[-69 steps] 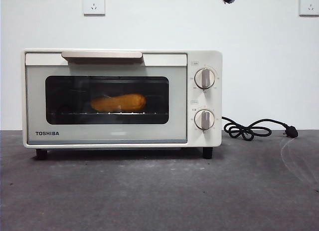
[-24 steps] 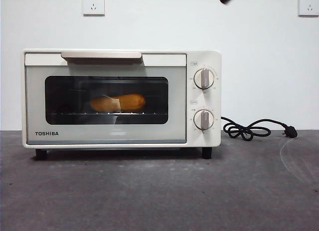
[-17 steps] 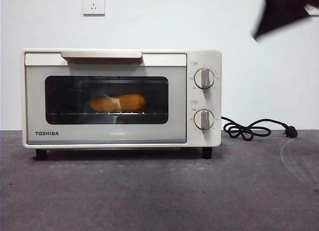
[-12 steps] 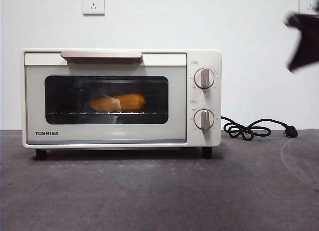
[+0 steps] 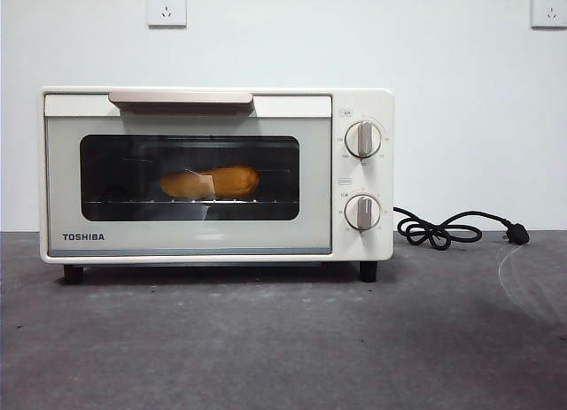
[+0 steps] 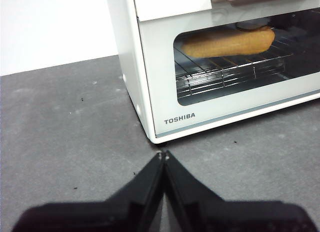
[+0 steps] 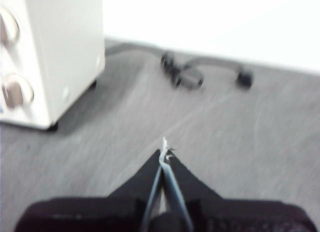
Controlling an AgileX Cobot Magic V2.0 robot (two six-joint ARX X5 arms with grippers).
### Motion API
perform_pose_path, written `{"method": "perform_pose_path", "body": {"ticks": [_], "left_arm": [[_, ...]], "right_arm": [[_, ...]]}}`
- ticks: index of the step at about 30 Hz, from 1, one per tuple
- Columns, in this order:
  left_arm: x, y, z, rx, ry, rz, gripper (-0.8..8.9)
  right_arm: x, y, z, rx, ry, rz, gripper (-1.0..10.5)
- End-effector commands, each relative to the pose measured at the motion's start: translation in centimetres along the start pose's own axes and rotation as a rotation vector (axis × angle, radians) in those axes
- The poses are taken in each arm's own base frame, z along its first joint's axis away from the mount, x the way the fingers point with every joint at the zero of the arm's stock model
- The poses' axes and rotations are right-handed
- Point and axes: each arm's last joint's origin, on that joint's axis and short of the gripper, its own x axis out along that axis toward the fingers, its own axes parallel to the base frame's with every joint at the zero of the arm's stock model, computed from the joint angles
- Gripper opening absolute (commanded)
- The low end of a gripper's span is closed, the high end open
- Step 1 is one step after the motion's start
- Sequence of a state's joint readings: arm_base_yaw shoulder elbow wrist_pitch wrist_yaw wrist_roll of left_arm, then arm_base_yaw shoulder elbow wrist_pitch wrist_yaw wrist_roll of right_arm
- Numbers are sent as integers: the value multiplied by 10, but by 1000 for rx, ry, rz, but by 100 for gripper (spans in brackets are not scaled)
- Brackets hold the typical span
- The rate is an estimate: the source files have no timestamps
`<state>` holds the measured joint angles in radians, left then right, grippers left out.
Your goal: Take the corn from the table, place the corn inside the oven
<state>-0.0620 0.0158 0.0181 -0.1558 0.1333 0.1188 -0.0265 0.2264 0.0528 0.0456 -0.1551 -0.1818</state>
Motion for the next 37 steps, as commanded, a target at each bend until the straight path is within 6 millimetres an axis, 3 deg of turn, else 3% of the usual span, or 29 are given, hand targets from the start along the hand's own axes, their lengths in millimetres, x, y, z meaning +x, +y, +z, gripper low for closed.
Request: {"method": "perform_pose_path", "body": {"ticks": [1,11,37], "left_arm": [[1,0,-2,-3,2,1,-4],[1,0,-2,-3,3,1,-4],[1,0,-3,-4,8,0,-4]], "right_arm": [[-6,2,-12,43,9,-43,1],[-13,1,-19,201,71,-178,1],[-12,2,-19,170,68,-171,1]]}}
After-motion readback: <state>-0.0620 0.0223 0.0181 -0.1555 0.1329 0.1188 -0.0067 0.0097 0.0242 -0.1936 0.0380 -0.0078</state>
